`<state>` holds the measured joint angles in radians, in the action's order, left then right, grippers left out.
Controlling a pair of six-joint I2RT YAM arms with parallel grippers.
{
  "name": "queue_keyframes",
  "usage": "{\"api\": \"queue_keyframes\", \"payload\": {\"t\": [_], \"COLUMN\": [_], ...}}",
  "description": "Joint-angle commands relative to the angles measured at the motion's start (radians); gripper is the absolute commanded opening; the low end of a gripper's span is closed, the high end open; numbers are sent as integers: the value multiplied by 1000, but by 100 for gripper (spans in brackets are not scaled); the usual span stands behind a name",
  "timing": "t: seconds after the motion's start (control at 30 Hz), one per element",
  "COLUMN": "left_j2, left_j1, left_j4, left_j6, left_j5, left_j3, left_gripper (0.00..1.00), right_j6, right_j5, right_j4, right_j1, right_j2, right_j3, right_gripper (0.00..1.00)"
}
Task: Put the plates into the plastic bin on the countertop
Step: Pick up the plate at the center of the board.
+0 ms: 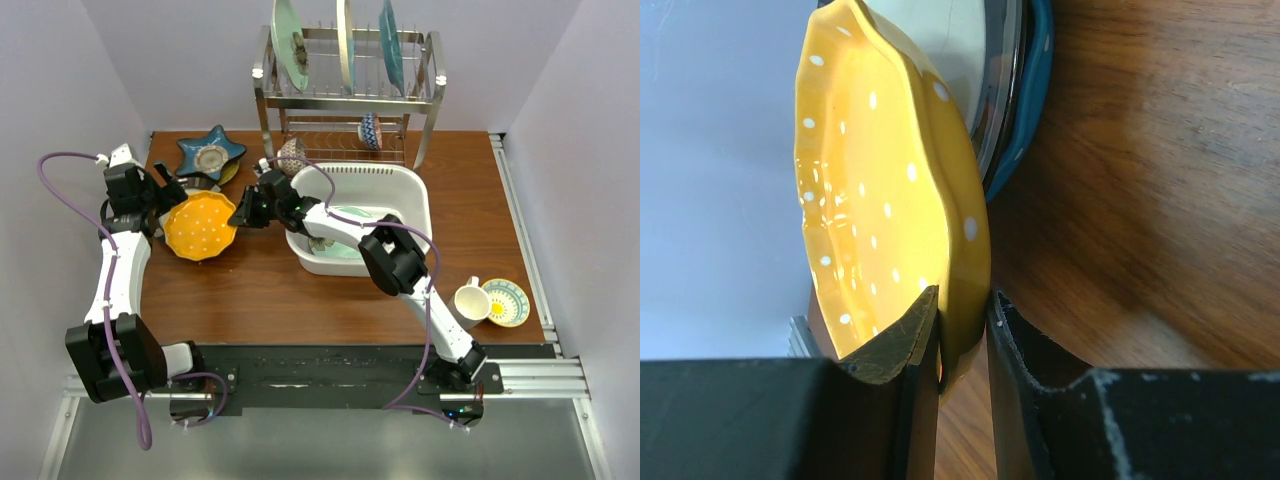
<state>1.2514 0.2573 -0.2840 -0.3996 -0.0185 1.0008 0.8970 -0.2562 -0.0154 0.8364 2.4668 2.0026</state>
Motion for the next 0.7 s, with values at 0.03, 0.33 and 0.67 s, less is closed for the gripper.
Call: {"api": "queue_keyframes", "payload": {"t": [0.03, 0.33, 0.67], "left_j2": [-26, -24, -27], "left_j1": [11, 11, 11], "left_j4": [49, 52, 55], "left_j6": [21, 19, 18], "left_j5": [-20, -26, -29], "left_j3": [-4, -4, -7], "left_gripper": [94, 94, 93], "right_j6": [25, 23, -21], "right_j5": [-49, -55, -58], "right_j4": [-103, -113, -75], "right_j1": [-11, -11, -8], "right_j2": [-121, -149, -187], "right_j3": [21, 24, 50], "right_gripper": [13, 2, 0]}}
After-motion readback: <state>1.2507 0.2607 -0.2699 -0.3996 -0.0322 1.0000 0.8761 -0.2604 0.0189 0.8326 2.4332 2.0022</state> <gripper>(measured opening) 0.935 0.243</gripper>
